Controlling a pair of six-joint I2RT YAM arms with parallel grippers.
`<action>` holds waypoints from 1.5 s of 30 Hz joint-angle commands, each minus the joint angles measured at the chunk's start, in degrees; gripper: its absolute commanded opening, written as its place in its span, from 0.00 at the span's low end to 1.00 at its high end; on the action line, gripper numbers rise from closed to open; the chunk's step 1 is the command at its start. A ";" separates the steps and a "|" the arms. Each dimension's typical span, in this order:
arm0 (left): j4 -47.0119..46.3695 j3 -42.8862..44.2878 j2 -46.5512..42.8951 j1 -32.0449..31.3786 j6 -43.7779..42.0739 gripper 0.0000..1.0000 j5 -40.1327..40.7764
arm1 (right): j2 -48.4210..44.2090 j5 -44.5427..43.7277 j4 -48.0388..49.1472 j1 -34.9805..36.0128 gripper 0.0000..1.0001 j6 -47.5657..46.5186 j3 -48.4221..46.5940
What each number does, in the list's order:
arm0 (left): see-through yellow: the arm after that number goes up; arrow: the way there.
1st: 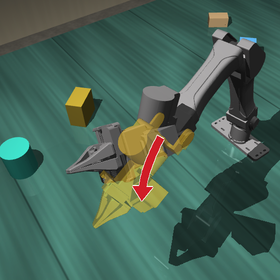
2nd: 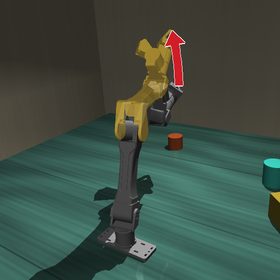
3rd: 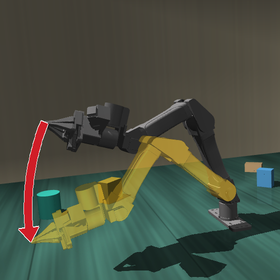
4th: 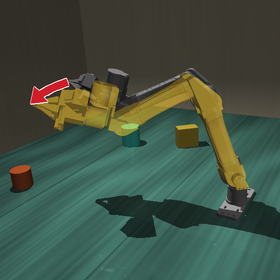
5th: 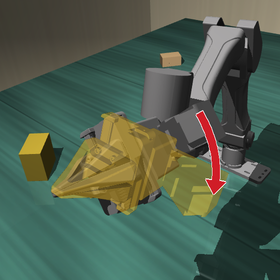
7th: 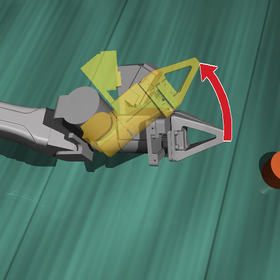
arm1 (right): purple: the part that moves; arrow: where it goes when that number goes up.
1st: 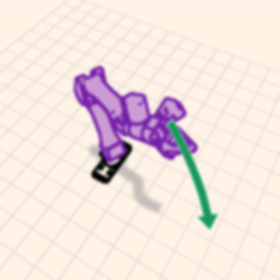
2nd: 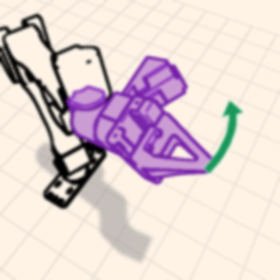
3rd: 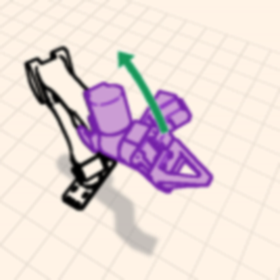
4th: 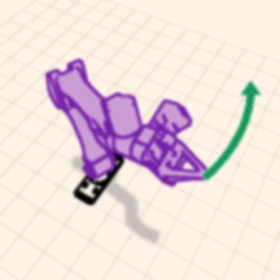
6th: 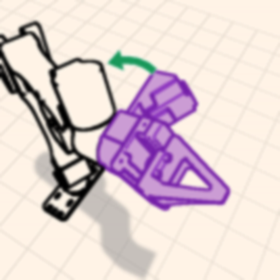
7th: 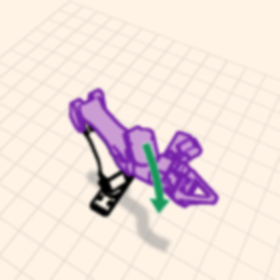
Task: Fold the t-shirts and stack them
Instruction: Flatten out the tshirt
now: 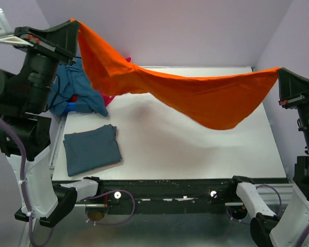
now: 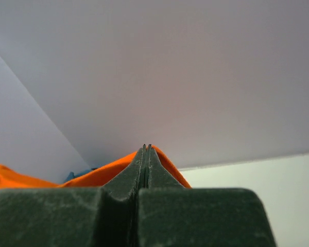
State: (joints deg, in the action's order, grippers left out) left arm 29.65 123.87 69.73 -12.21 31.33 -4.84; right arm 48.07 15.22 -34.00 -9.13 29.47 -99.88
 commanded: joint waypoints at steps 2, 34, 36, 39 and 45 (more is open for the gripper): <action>-0.29 6.64 5.40 0.17 -1.01 0.00 1.50 | 5.17 -3.35 -4.06 -0.45 0.01 0.31 -3.40; -34.73 -10.63 29.33 3.07 2.67 0.00 -9.12 | 51.16 23.18 18.86 -8.45 0.01 15.61 -7.48; -37.63 -21.08 26.96 2.72 3.65 0.00 -9.92 | 49.41 23.19 22.82 -8.45 0.01 15.09 0.61; -40.62 -35.50 21.52 2.01 3.30 0.00 -7.56 | 47.73 23.71 25.90 -8.54 0.01 13.95 11.69; -42.92 -57.31 11.23 1.05 6.27 0.00 -4.13 | 42.20 23.02 29.16 -8.45 0.01 15.35 29.53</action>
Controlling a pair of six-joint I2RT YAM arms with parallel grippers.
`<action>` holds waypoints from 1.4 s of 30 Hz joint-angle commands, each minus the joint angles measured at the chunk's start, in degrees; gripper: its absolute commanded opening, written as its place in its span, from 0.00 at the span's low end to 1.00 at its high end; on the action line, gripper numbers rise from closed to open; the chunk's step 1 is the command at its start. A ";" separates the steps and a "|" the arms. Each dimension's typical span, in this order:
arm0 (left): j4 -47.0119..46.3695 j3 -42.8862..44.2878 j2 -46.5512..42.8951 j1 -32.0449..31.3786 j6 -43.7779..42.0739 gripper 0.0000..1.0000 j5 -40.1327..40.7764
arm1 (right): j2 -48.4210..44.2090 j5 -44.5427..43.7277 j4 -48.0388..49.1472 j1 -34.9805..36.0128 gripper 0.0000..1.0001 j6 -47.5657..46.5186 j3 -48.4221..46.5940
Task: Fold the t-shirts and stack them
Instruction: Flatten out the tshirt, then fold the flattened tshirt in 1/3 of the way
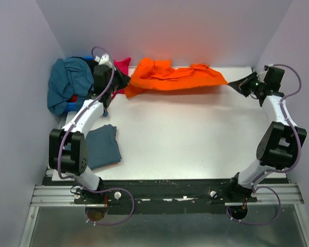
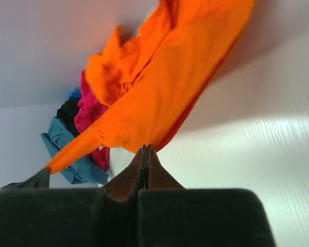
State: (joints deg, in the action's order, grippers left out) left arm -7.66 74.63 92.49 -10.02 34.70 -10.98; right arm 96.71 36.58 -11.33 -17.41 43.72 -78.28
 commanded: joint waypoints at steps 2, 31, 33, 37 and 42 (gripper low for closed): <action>-7.36 -14.57 -13.90 -2.45 5.46 0.00 1.58 | -10.03 -1.58 6.67 -0.26 0.01 1.45 14.09; 25.06 -39.04 -54.16 -24.69 7.67 0.00 24.43 | -58.91 -44.23 -27.43 -0.35 0.01 0.75 47.60; 24.98 -39.47 -54.08 -24.87 7.05 0.00 25.04 | -59.53 -43.79 -24.81 -0.43 0.01 -0.73 49.79; 22.70 -36.67 -45.85 -24.87 3.28 0.00 25.49 | -55.06 -39.58 -19.35 -0.43 0.01 -1.98 51.39; 16.90 -30.61 -32.75 -24.78 0.90 0.00 23.47 | -45.74 -38.77 -16.18 -0.34 0.01 -2.15 48.05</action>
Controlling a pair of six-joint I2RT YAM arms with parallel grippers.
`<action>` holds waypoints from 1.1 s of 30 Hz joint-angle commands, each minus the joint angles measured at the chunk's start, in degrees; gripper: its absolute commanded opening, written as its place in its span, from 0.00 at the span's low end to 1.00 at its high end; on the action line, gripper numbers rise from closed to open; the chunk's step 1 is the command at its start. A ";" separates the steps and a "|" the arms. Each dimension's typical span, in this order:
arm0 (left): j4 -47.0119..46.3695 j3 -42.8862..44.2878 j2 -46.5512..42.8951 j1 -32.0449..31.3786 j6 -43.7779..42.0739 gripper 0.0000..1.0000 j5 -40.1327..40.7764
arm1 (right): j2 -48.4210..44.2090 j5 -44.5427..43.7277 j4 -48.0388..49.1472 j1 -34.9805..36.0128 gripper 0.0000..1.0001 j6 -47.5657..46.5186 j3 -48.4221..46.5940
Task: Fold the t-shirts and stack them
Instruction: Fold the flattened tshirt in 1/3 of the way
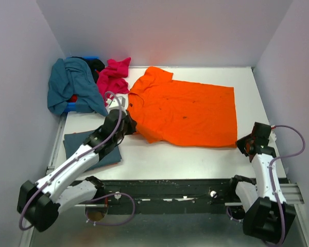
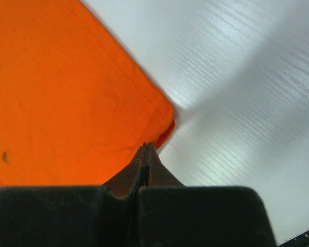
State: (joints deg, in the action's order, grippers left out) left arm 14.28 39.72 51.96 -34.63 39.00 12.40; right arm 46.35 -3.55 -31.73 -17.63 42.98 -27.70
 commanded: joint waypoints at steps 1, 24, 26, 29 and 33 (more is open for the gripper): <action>-6.10 5.61 10.93 -0.17 -3.58 0.00 0.08 | 6.11 1.18 4.39 -0.13 0.01 -0.97 -3.49; -9.71 29.08 36.00 8.79 -8.24 0.00 -6.77 | 29.93 2.06 9.31 -0.13 0.01 5.71 -20.72; -8.75 31.89 38.99 9.58 -8.59 0.00 -8.26 | 31.87 2.49 9.57 -0.13 0.01 5.62 -21.95; -6.99 35.41 42.24 10.20 -9.03 0.00 -9.41 | 34.33 3.20 10.27 -0.13 0.01 4.92 -23.62; -6.73 37.08 44.10 10.90 -9.47 0.00 -9.15 | 36.00 3.20 11.86 -0.13 0.01 3.78 -24.50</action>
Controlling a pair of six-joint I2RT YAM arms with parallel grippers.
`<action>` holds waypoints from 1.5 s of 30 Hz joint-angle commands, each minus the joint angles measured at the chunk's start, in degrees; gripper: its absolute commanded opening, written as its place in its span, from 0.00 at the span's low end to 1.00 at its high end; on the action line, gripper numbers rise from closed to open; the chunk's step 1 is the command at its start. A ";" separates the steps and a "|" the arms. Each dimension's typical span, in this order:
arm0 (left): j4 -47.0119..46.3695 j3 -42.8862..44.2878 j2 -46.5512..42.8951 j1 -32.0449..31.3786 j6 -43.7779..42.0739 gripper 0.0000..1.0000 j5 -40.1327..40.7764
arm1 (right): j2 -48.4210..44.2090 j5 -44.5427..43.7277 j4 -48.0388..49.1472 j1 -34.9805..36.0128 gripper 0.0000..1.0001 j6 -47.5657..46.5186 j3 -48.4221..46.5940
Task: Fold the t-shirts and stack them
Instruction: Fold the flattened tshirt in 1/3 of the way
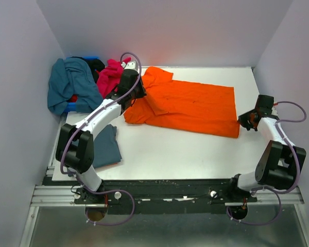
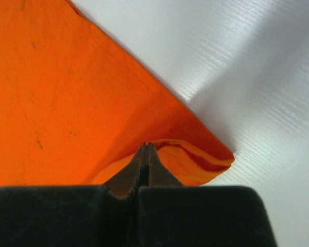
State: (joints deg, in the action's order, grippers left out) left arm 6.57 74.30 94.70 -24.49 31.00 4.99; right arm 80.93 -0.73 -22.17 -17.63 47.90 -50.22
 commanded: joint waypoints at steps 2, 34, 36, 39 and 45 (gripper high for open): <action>3.17 4.26 2.59 1.20 -1.56 0.00 -1.13 | 2.30 2.12 3.27 -0.13 0.01 -1.40 -2.25; 9.25 18.77 17.00 4.28 -2.00 0.00 -4.90 | 15.31 4.51 4.16 -0.13 0.01 -2.81 -10.60; 9.34 20.17 18.41 4.36 -1.91 0.00 -4.99 | 16.01 4.69 4.24 -0.13 0.01 -2.81 -11.21; 9.17 22.37 20.43 4.36 -1.91 0.00 -6.58 | 16.63 4.43 4.24 -0.13 0.01 -2.72 -11.57; 8.99 26.24 24.57 4.36 -2.00 0.00 -8.68 | 16.54 3.72 3.98 -0.13 0.01 -2.64 -11.40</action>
State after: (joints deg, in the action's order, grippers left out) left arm 15.90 97.41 116.57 -20.36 29.56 -0.82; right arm 96.88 4.75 -17.67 -17.63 45.41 -60.31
